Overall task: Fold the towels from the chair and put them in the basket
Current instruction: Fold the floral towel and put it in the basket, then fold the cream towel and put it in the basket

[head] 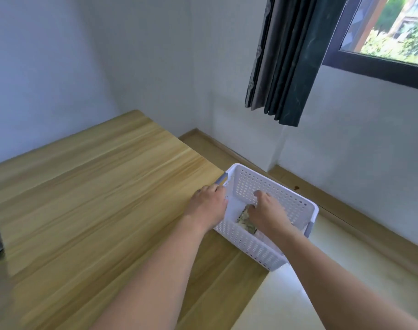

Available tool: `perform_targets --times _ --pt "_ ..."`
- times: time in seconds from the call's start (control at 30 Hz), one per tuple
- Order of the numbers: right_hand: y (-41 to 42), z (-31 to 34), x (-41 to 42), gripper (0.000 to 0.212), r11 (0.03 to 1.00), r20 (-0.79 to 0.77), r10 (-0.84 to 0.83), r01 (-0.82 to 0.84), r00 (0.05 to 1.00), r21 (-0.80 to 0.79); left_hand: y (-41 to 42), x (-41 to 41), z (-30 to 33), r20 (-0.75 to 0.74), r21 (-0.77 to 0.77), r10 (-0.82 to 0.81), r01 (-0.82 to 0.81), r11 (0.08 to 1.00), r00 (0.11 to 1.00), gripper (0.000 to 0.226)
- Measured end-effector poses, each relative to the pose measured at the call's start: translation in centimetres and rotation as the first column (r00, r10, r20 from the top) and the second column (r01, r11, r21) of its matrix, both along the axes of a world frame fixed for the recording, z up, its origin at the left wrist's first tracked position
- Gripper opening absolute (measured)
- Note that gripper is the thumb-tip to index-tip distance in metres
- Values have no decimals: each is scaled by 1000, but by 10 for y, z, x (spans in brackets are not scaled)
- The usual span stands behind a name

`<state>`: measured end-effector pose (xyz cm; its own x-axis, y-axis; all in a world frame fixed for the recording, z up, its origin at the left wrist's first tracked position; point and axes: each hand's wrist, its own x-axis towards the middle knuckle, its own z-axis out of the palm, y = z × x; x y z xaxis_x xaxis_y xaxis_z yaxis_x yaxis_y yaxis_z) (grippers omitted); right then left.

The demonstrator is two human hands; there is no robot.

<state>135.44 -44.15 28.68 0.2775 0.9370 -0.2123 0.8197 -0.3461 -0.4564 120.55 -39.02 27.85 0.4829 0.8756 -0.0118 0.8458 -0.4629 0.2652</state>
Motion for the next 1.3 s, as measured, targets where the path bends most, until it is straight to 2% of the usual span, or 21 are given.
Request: perform_targets --times 0.1,0.3,0.43,0.63,0.93,1.3 --pt "-33 34 -58 47 998 -29 -8 10 1000 57 -27 -58 28 23 65 -20 18 998 1000 34" --pt "-81 82 -142 39 985 10 -32 30 999 168 -66 -148 73 36 82 -1 -2 997 999 40" --pt "-95 94 -174 49 982 20 17 -21 1000 187 -83 -187 92 48 139 31 -38 990 998 40" --pt "-116 104 -239 52 980 44 19 -27 999 197 -102 -262 97 60 177 23 -34 984 998 42" --pt "-130 117 -426 51 968 33 47 -54 998 245 -108 -452 108 97 197 48 -67 978 994 40" --pt "-117 131 -575 52 963 24 82 -86 996 255 -108 -617 116 117 220 70 -95 971 991 43"
